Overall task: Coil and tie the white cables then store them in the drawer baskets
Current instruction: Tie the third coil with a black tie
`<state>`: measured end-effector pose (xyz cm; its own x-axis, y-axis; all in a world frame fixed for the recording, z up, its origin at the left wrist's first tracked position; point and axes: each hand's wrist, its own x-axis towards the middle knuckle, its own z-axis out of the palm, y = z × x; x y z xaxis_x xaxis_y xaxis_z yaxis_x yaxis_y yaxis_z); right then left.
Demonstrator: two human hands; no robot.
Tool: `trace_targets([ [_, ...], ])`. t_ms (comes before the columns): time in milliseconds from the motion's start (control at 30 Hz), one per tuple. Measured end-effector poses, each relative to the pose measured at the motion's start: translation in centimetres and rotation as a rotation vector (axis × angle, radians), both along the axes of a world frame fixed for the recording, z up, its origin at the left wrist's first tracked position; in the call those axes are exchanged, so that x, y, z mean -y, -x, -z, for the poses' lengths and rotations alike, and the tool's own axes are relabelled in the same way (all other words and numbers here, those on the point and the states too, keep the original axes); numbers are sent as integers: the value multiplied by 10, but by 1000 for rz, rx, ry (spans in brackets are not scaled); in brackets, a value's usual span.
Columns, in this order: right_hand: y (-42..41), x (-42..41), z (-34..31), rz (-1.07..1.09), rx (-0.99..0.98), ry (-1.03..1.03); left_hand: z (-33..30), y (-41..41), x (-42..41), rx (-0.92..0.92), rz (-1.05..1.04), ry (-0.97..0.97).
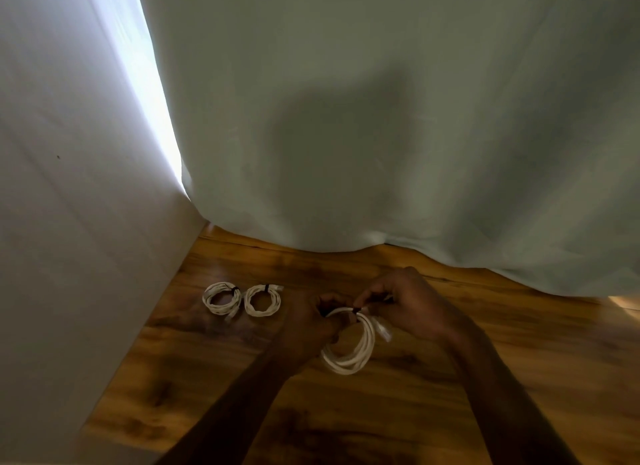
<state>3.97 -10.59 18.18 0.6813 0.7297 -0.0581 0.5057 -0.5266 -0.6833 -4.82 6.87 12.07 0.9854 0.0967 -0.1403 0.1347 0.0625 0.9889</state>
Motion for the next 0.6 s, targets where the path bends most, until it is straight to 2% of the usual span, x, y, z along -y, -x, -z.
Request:
trace_targets([
  [300, -12, -2, -21, 1, -246, 44, -6, 7, 3, 49, 74, 8],
  [600, -13, 4, -9, 91, -512, -167, -14, 8, 6, 63, 64, 67],
])
